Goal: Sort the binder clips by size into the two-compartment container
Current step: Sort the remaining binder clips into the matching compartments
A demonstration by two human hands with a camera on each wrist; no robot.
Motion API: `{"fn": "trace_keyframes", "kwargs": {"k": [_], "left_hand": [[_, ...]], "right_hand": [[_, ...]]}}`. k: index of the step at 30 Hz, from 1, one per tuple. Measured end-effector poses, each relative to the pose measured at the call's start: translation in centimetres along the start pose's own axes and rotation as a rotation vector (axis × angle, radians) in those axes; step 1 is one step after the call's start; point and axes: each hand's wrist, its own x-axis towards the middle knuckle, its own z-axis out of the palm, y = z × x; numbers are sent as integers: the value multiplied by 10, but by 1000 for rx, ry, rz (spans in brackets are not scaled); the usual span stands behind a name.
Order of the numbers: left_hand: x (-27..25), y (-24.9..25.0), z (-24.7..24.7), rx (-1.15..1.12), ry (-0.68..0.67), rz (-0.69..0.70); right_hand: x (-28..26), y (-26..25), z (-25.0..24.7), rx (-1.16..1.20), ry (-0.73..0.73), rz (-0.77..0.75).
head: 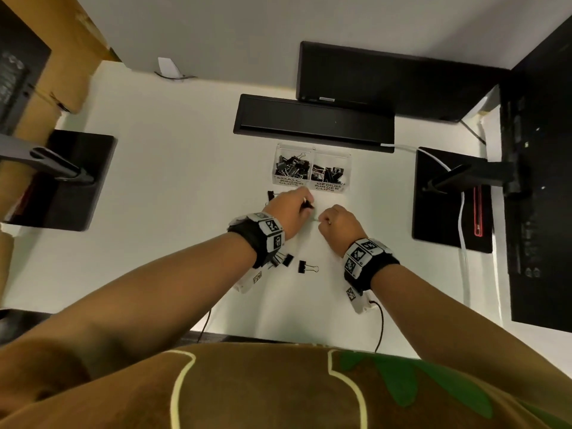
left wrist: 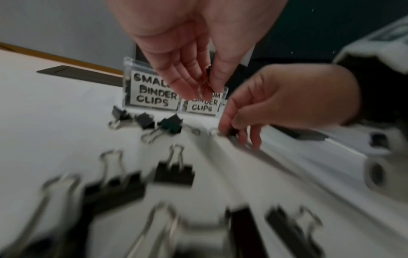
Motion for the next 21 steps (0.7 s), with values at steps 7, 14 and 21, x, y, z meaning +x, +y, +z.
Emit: {"fn": "trace_keyframes", "kwargs": {"k": [7, 14, 21], "left_hand": [[56, 34, -19, -69, 91, -63], [66, 29, -25, -192, 59, -131], [34, 1, -36, -112, 52, -142]], "right_hand": [[0, 1, -45, 310, 198, 89], [33, -16, -84, 281, 310, 75], [46, -33, -76, 126, 196, 26]]}}
